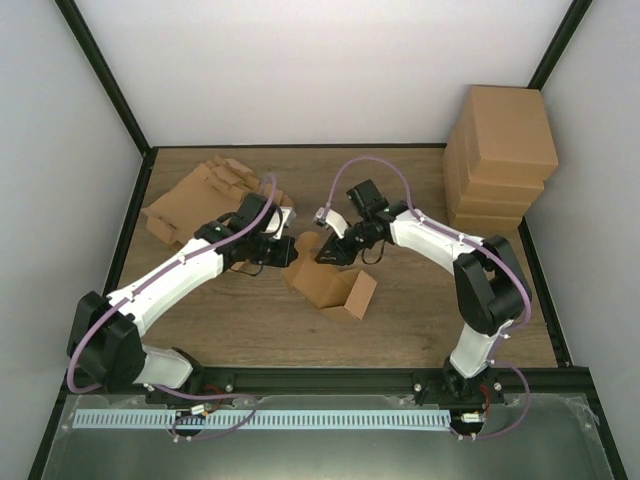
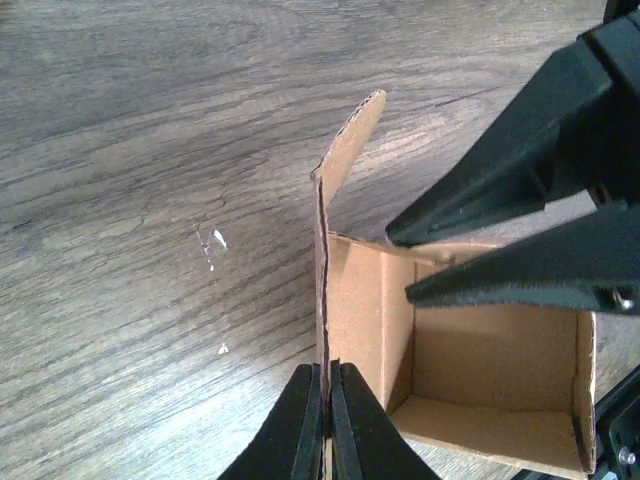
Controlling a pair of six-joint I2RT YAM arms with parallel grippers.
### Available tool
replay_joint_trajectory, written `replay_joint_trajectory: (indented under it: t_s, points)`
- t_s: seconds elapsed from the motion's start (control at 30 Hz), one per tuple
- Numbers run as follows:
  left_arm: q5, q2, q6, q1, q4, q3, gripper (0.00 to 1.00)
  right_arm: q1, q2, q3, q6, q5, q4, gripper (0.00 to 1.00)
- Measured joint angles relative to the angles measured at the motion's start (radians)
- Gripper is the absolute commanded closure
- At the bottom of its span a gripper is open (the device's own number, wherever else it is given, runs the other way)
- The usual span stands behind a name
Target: Fold the paper box
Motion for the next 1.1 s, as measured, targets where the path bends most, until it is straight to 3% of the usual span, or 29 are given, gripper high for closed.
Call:
replay_joint_trajectory:
  t_s: [0.3, 0.37, 0.47, 0.57, 0.63, 0.7, 0.73, 0.9, 1.03, 1.07, 1.1]
  points:
    - [0.000, -0.010, -0.007, -0.001, -0.011, 0.000, 0.96, 0.058, -0.011, 0.013, 0.051, 0.095, -0.040, 0.79]
    - [0.001, -0.014, -0.008, -0.002, -0.010, -0.001, 0.96, 0.059, -0.023, 0.003, 0.061, 0.117, -0.033, 0.88]
    - [0.002, -0.015, -0.010, -0.002, -0.003, -0.004, 0.92, 0.059, -0.045, -0.012, 0.068, 0.143, -0.026, 0.92]
    - [0.004, -0.015, -0.015, -0.002, 0.005, -0.007, 0.77, 0.059, -0.056, -0.016, 0.074, 0.161, -0.019, 0.92]
    - [0.003, -0.017, -0.014, -0.002, 0.013, -0.007, 0.48, 0.059, -0.056, -0.017, 0.074, 0.169, -0.018, 0.92]
    - [0.004, -0.026, -0.021, -0.002, 0.020, -0.008, 0.28, 0.059, -0.059, -0.024, 0.074, 0.181, -0.016, 0.93]
    - [0.005, -0.034, -0.023, -0.002, 0.026, -0.010, 0.23, 0.059, -0.064, -0.031, 0.074, 0.188, -0.013, 0.93]
    - [0.008, -0.153, -0.035, -0.002, 0.055, -0.068, 0.12, 0.059, -0.106, -0.083, 0.074, 0.207, -0.004, 0.96]
    - [0.006, -0.253, -0.041, -0.001, 0.072, -0.119, 0.10, 0.055, -0.142, -0.121, 0.077, 0.209, 0.024, 0.98]
    - [0.005, -0.272, -0.043, -0.001, 0.074, -0.132, 0.10, 0.051, -0.154, -0.135, 0.079, 0.208, 0.035, 0.94]
    - [0.003, -0.298, -0.048, -0.001, 0.078, -0.153, 0.10, 0.050, -0.165, -0.147, 0.082, 0.207, 0.040, 0.84]
